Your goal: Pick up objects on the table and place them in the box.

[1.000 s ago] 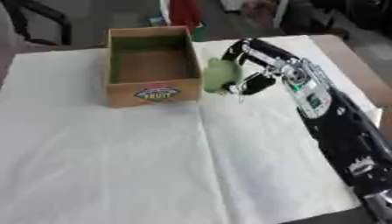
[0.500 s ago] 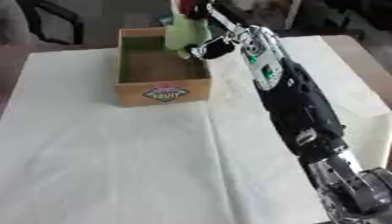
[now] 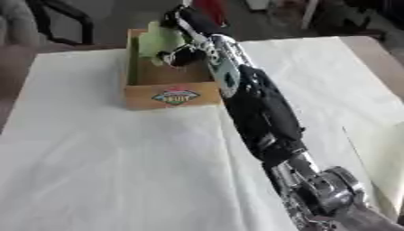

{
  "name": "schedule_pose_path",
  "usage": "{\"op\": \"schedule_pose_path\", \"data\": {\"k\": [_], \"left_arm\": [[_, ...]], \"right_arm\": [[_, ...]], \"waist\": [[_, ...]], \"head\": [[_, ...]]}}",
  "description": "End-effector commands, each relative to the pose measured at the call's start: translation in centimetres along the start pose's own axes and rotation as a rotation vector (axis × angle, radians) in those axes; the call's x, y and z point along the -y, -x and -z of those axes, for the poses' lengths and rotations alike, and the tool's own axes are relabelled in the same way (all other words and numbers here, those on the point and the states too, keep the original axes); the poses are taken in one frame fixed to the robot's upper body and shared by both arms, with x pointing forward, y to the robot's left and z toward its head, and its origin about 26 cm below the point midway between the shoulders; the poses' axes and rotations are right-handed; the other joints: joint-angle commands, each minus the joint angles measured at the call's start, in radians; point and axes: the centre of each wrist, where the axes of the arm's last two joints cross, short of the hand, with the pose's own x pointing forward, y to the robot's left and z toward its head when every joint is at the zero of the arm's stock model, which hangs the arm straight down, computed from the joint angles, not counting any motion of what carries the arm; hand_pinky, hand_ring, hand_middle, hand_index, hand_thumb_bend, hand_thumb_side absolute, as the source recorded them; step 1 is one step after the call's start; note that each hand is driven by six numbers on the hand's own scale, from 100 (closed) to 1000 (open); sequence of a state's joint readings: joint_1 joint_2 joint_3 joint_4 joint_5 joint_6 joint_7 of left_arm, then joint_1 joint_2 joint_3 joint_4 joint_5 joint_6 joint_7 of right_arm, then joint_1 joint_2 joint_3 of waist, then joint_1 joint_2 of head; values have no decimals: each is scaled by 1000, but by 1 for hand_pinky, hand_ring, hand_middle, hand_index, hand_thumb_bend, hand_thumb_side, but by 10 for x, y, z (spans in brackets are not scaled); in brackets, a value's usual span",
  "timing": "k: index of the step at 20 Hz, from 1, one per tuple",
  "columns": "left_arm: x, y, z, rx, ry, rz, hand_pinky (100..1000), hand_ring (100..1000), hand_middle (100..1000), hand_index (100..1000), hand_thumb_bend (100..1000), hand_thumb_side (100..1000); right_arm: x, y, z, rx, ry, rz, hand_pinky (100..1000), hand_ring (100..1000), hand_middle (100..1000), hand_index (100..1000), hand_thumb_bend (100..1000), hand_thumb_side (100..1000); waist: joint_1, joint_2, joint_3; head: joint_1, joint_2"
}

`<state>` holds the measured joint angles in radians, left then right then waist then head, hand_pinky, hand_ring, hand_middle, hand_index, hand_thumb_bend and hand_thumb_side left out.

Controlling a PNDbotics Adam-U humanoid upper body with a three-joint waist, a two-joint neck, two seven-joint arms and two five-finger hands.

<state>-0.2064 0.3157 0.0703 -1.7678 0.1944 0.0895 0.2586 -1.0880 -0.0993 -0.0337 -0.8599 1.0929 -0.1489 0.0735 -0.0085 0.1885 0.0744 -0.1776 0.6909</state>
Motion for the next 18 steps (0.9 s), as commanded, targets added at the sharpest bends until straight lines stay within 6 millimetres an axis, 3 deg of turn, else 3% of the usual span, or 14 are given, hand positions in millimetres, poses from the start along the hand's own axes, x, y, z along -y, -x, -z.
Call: {"op": "schedule_pose_path", "data": {"k": [1,2,6,7,9,12,18], "left_arm": [[0,-9,4,31,8,-3,744,674,604,628,228,424],[1,-9,4,31,8,-4,744,673,604,628,229,424],[1,-8,4,30,9,-4,744,673,604,628,230,423],[1,-8,4,30,9,-4,743,673,604,628,230,423],[1,-8,4,30,8,-5,744,673,604,628,231,423],[1,-8,4,30,8,-4,744,673,604,628,231,423],[0,-8,4,29,5,-3,743,672,603,628,233,422]], "right_arm": [[5,-8,8,-80,73,-111,651,709,471,596,323,100],[3,-9,9,-104,84,-137,652,711,481,609,324,100],[-3,-9,9,-172,113,-197,680,753,689,793,405,100],[-3,-8,9,-182,118,-206,693,772,760,834,461,122],[-3,-7,8,-203,130,-220,701,789,813,862,531,212],[-3,-5,8,-223,140,-230,703,795,840,874,583,254],[3,0,6,-239,175,-228,698,794,825,866,572,249]], "waist": [[5,-15,2],[5,-15,2],[4,-16,2],[4,-16,1],[3,-16,-1],[3,-15,-3],[4,-17,-6]], "head": [[-3,-15],[-3,-15],[-3,-17],[-3,-17],[-3,-16],[-1,-17],[0,-15]]}}
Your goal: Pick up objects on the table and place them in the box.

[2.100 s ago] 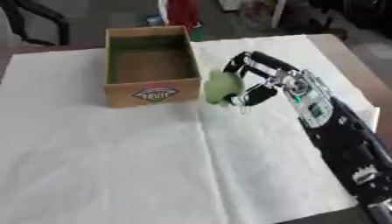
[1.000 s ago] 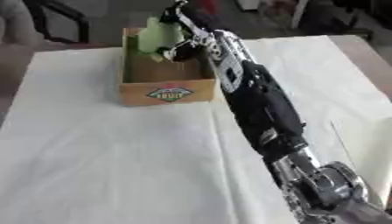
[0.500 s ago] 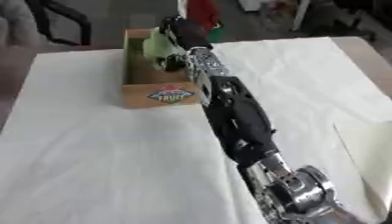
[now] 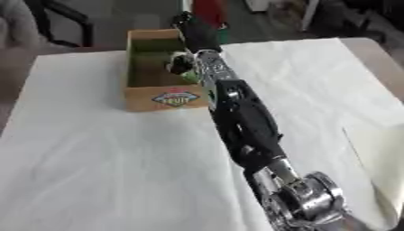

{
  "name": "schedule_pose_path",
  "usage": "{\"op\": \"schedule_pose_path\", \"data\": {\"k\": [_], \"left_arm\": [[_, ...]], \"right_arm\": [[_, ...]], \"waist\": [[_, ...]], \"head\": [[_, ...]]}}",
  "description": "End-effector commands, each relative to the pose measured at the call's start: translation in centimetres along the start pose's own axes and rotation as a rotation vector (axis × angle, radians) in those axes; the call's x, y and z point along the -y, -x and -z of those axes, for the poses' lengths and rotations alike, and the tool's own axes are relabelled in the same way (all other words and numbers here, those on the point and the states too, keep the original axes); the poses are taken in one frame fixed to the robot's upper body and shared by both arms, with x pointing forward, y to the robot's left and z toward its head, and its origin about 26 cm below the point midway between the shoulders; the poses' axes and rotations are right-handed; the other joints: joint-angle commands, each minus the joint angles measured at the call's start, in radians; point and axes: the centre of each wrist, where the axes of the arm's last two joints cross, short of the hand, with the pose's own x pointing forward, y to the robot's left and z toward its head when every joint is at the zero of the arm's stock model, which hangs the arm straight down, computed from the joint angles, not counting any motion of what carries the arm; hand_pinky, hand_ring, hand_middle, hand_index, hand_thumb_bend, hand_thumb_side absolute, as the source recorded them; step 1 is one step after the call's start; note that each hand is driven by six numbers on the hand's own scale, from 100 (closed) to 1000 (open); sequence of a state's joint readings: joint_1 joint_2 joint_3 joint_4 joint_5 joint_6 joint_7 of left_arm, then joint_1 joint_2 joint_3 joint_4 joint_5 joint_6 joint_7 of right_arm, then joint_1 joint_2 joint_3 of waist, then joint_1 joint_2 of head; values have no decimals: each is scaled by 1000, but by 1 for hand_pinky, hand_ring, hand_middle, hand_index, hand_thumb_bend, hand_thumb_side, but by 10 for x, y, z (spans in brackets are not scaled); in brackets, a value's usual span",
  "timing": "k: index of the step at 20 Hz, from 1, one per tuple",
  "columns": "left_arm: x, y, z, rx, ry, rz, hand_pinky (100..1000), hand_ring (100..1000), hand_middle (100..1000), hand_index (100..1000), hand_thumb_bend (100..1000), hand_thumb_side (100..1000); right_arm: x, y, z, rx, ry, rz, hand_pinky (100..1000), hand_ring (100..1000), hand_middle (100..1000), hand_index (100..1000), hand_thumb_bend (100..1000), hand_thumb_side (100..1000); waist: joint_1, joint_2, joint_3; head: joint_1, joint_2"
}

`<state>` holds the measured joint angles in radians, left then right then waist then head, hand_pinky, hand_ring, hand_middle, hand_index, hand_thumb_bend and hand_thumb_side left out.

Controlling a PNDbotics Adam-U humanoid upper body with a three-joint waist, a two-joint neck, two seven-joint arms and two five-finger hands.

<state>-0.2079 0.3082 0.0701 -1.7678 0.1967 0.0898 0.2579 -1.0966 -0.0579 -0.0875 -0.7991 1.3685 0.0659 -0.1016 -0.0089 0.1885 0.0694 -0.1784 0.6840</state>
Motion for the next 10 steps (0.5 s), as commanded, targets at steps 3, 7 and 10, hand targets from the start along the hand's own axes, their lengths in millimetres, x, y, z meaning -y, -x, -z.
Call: {"op": "schedule_pose_path", "data": {"k": [3,7,10], "left_arm": [[-2,-8,3,28,1,8,743,672,603,628,234,422],[-3,-7,3,25,-3,11,743,671,603,627,234,421],[-5,-6,2,23,-8,14,743,671,602,627,235,421]], "right_arm": [[26,14,8,-26,98,18,677,774,735,834,528,213],[34,36,5,-74,151,81,664,763,701,814,482,157],[36,57,1,-115,173,120,658,760,692,808,469,148]], "waist": [[4,-20,-7],[2,-24,-18],[0,-28,-26]], "head": [[3,-7],[7,-3],[9,-1]]}}
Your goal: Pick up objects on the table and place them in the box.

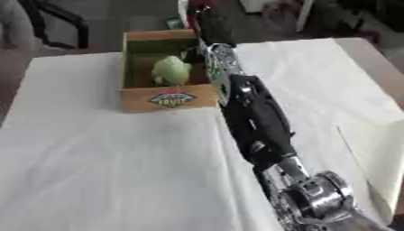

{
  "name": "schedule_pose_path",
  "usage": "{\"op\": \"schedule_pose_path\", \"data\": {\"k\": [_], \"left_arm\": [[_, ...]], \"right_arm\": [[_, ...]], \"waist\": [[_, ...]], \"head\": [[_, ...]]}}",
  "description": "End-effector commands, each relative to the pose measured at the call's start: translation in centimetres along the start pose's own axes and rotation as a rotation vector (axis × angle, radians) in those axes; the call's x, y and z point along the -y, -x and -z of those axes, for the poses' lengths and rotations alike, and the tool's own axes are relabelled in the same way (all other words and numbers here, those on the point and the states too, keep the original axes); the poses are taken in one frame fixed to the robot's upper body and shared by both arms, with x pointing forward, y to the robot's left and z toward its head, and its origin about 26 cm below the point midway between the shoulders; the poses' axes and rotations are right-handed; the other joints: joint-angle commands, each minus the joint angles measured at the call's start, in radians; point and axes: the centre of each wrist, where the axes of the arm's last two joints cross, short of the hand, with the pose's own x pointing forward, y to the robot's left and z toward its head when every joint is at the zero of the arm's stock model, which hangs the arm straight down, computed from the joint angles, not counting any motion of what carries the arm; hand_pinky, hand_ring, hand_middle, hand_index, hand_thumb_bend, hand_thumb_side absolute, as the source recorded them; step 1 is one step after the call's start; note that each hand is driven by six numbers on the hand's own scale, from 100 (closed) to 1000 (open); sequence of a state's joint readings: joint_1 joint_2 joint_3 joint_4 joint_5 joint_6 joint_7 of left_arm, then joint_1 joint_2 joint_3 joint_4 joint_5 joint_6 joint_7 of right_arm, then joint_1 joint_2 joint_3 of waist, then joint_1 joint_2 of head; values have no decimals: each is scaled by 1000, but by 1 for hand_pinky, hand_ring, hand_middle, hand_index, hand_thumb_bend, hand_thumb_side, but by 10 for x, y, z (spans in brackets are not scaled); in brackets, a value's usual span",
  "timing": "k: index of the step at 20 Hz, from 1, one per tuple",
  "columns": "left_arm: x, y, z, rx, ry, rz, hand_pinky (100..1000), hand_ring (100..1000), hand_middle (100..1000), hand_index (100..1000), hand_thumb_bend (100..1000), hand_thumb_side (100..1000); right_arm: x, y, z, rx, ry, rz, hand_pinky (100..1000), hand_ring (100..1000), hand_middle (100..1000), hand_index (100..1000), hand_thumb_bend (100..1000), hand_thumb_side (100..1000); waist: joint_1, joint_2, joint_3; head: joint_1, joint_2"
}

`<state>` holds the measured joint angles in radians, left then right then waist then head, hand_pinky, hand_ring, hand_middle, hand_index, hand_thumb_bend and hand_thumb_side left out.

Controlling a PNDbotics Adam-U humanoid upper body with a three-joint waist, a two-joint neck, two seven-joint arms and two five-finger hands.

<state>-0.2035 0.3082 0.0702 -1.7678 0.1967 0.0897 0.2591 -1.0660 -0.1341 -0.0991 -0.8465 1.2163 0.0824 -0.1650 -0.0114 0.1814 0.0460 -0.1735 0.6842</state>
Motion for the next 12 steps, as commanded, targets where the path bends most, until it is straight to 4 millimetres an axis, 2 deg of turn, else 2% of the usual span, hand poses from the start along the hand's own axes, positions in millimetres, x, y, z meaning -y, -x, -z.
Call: {"op": "schedule_pose_path", "data": {"k": [1,12], "left_arm": [[-4,-7,3,26,-7,13,743,671,602,626,236,421],[-8,-6,2,21,-20,20,743,670,602,626,237,421]], "right_arm": [[25,22,6,-39,83,34,656,760,689,807,465,146],[28,106,-23,-190,147,297,627,754,655,785,443,132]], "waist": [[2,-22,-5],[-2,-23,-24]], "head": [[5,-1],[19,4]]}}
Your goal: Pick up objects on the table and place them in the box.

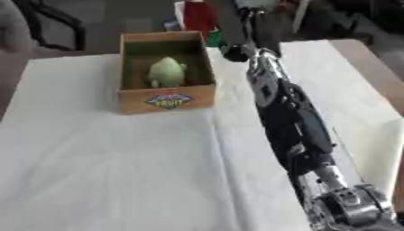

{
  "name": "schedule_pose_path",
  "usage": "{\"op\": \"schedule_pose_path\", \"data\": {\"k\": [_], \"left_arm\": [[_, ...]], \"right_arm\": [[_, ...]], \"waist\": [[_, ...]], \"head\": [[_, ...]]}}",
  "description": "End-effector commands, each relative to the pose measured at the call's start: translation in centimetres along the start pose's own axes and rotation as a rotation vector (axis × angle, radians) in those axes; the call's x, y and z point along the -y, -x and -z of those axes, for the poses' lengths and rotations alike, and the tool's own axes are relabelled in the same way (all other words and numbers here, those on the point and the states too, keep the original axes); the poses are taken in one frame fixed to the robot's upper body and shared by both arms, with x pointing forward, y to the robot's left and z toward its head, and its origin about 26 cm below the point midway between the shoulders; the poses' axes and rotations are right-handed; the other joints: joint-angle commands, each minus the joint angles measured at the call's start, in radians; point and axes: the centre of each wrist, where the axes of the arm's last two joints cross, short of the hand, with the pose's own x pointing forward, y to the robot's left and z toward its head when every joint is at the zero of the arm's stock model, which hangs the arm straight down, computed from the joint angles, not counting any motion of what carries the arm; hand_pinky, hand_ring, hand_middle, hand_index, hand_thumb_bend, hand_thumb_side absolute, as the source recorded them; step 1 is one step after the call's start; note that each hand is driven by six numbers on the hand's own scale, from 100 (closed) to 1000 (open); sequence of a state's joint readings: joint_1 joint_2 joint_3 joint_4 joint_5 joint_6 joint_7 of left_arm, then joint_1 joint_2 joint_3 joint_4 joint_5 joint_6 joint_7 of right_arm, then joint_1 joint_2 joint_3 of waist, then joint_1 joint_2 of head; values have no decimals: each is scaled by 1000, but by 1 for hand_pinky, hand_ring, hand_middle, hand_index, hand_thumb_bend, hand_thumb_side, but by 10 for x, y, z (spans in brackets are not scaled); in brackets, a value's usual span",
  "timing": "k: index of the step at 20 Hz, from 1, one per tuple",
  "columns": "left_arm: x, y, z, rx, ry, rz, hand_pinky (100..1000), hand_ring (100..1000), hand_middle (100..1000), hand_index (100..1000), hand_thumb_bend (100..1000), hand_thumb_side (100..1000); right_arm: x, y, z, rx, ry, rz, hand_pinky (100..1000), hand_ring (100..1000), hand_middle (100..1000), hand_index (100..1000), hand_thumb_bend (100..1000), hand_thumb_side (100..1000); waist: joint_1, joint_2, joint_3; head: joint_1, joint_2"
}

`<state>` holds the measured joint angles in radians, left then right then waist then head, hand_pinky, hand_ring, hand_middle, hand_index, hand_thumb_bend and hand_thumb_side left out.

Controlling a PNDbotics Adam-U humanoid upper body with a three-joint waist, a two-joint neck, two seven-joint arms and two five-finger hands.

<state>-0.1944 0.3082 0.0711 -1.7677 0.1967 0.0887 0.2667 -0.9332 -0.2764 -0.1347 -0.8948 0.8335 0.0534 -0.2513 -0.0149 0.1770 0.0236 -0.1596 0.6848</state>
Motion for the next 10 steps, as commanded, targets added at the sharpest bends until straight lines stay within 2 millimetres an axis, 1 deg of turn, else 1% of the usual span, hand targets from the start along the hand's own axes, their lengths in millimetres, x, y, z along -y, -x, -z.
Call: {"op": "schedule_pose_path", "data": {"k": [1,6,10], "left_arm": [[-6,-8,4,28,-11,17,743,670,602,626,237,421],[-7,-7,3,26,-11,19,742,669,601,626,236,421],[-7,-7,3,27,-14,21,742,669,601,625,237,420]], "right_arm": [[27,16,6,-7,60,52,627,754,654,784,443,133],[35,48,-7,-49,63,106,622,753,635,769,444,137],[41,68,-18,-73,63,155,620,752,622,757,444,141]], "waist": [[1,-18,-3],[3,-16,-7],[4,-17,-9]], "head": [[6,3],[9,6],[11,6]]}}
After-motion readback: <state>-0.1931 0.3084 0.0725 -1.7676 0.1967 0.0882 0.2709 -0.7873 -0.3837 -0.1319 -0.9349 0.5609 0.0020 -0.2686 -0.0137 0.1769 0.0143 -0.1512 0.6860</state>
